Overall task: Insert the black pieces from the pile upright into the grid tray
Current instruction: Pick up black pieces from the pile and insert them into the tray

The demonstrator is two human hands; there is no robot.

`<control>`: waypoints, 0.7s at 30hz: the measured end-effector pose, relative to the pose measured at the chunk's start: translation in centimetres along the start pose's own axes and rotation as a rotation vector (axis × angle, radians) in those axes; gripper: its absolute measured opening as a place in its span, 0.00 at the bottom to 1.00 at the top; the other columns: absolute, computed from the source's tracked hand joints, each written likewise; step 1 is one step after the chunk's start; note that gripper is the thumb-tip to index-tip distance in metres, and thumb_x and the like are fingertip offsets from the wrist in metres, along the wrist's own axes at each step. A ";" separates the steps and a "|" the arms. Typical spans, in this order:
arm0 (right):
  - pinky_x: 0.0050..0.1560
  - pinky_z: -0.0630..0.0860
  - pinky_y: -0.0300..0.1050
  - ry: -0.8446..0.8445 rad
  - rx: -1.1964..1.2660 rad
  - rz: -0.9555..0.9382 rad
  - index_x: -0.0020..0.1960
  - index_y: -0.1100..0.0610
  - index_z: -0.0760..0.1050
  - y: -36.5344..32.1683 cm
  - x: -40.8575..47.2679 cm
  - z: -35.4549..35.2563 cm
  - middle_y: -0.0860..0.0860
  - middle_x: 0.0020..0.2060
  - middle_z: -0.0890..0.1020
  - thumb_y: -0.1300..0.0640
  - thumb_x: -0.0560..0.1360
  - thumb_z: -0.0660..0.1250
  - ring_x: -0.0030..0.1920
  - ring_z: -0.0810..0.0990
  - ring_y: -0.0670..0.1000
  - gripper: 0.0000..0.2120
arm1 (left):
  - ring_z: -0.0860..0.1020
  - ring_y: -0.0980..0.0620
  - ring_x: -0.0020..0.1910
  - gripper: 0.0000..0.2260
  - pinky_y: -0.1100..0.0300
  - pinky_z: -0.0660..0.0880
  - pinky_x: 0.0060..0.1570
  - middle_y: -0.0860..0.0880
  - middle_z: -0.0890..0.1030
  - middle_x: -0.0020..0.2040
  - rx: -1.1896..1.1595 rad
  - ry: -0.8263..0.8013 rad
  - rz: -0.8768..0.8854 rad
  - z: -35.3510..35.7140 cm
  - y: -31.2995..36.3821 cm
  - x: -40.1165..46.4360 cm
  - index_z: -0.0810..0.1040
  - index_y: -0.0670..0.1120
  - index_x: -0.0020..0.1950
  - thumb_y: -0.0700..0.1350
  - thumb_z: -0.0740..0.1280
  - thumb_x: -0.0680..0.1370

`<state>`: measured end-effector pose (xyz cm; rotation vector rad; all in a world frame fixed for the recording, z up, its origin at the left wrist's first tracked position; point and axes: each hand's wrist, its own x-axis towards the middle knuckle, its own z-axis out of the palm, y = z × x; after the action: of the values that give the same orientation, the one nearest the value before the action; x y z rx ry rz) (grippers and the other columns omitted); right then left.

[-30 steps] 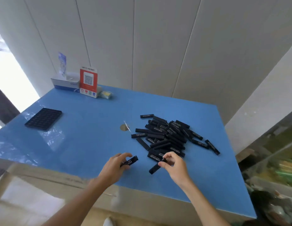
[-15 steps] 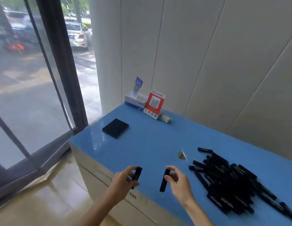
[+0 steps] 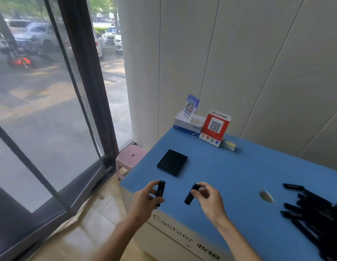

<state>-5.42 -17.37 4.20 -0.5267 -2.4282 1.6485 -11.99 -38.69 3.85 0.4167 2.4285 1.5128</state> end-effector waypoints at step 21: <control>0.41 0.74 0.30 0.182 0.115 0.097 0.52 0.52 0.75 0.7 21.8 4.5 0.50 0.41 0.82 0.60 0.73 0.70 0.43 0.81 0.45 0.09 | 0.81 0.55 0.42 0.16 0.63 0.78 0.41 0.50 0.80 0.46 0.049 -0.123 0.049 -0.3 -2.6 25.0 0.71 0.50 0.57 0.36 0.68 0.75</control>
<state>-26.90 -12.89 0.48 -0.7521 -2.1959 1.6846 -35.60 -30.79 0.14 0.5657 2.3800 1.4049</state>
